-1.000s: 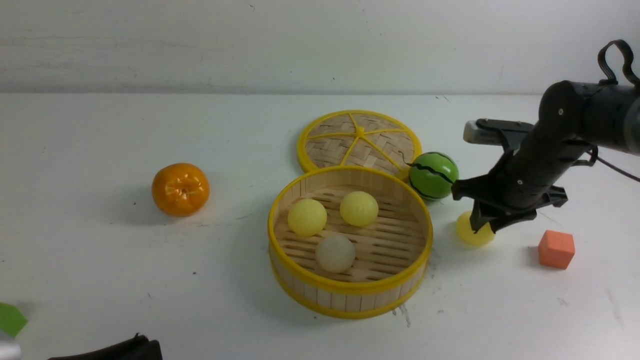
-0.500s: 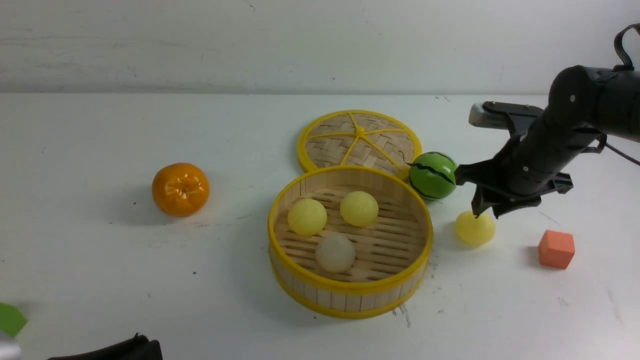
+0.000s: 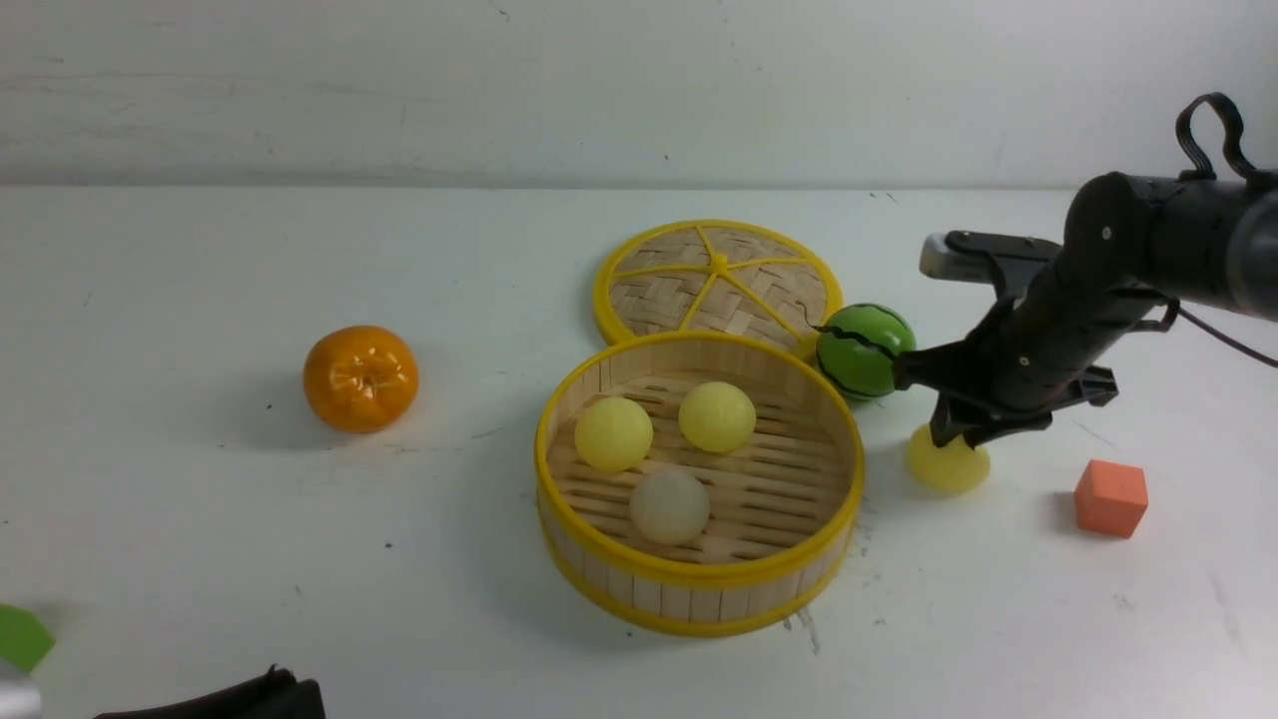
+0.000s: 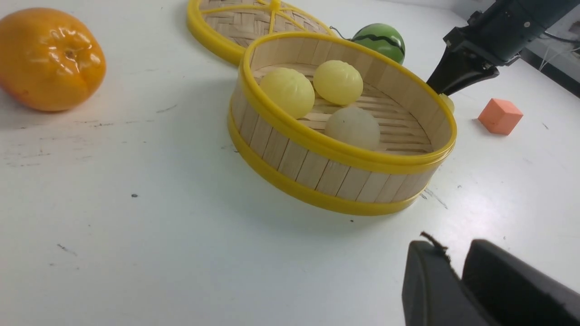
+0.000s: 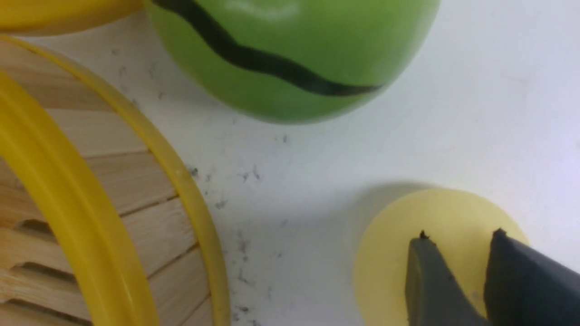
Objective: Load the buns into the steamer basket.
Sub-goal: Use the right arm to grab a steamed stuffed bun, then use the right arm to put the steamed stuffed bun into the steamer
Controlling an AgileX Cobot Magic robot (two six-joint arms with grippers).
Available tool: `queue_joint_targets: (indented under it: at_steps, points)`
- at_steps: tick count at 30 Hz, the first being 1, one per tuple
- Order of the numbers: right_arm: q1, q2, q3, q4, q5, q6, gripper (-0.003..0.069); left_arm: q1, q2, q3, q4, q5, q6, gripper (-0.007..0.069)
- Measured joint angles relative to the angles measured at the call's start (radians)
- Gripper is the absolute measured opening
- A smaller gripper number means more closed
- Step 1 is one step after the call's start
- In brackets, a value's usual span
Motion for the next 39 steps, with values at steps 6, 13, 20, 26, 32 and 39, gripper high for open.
queue_joint_targets:
  at_steps: [6,13,20,26,32,39]
  points:
    - [0.0,0.0,0.0,0.0,0.002,-0.046,0.0036,0.0,0.0,0.0,0.0,0.0,0.0,0.0119]
    - [0.0,-0.043,0.0,0.0,0.041,-0.093,-0.0003,0.0,0.0,0.0,0.0,0.0,0.0,0.012]
    - [0.072,-0.196,0.0,0.102,0.143,-0.156,-0.0001,0.0,0.0,0.0,0.0,0.0,0.0,0.0127]
    - [0.215,-0.197,0.0,0.121,0.147,-0.163,0.0002,0.0,0.0,0.0,0.0,0.0,0.0,0.0133]
    - [0.304,-0.147,0.0,0.102,0.083,-0.153,0.0003,0.0,0.0,0.0,0.0,0.0,0.0,0.0139]
    - [0.312,-0.092,0.0,0.007,0.03,-0.112,0.0022,0.0,0.0,0.0,0.0,0.0,0.0,0.0144]
